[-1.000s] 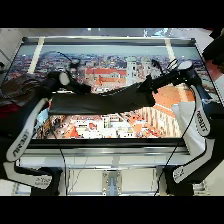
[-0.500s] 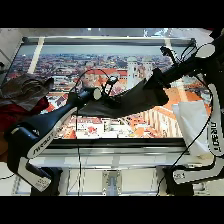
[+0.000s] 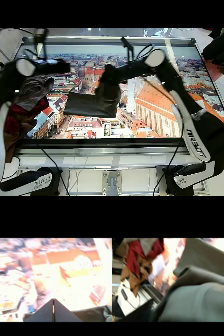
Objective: Fold the shirts.
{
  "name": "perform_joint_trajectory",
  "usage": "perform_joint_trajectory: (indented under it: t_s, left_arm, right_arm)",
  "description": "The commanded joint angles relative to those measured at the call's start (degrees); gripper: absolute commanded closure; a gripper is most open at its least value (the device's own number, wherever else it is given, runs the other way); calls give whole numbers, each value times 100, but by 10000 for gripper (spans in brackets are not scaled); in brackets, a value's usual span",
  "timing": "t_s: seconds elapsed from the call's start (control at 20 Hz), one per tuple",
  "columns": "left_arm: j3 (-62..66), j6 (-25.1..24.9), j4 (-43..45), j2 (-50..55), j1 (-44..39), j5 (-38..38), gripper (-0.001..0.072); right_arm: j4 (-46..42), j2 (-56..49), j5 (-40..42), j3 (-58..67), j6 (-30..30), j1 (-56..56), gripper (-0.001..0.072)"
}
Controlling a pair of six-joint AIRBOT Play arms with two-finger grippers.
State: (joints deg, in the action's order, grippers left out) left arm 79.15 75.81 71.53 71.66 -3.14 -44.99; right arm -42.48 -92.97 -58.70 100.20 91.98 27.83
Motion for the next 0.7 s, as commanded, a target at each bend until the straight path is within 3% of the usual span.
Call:
perform_joint_trajectory:
  t_s: [0.0,0.1,0.2,0.3,0.45,0.55,0.65]
  left_arm:
    - [2,-4,48,-546,929,-597,698]
    - [0,-2,46,-590,1198,-822,699]
    - [0,-4,48,-590,1298,-970,699]
    - [-2,-7,46,-590,1294,-1040,699]
    - [-4,-4,46,-590,1287,-1040,698]
    - [-17,-2,42,-590,1287,-1040,699]
    - [-42,-2,44,-577,1287,-1047,698]
  right_arm:
    - [175,-269,1805,28,-28,879,88]
    - [-330,-262,1768,321,-57,839,89]
    - [-850,-240,1233,763,-55,487,91]
    - [-1725,-240,101,1202,-33,-63,97]
    - [-3268,-302,-1620,1279,466,-973,98]
    - [-3309,-505,-2651,957,551,-1537,99]
    - [-2564,-728,-2782,264,492,-1915,140]
